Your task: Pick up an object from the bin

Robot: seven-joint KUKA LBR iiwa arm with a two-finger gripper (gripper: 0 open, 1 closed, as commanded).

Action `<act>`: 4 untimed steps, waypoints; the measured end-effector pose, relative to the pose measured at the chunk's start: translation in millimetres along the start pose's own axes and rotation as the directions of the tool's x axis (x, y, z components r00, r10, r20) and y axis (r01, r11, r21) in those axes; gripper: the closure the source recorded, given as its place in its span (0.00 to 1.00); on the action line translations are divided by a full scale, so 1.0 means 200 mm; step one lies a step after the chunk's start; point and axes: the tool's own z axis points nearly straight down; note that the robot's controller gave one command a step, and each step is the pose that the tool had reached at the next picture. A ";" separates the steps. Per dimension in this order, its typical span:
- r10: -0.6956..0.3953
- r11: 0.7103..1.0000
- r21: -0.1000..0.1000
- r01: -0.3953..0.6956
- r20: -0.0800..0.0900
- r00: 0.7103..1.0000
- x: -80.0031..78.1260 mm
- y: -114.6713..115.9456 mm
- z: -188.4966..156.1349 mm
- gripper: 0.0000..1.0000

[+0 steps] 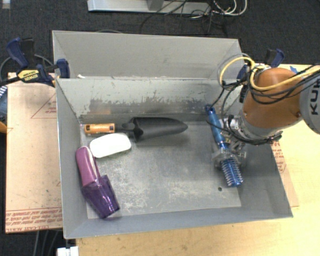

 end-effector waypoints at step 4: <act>0.005 1.000 0.001 -0.005 0.002 1.000 -0.01 0.00 -0.24 1.00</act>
Offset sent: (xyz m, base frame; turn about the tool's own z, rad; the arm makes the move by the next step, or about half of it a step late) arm 0.0000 -0.0001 0.0538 0.0000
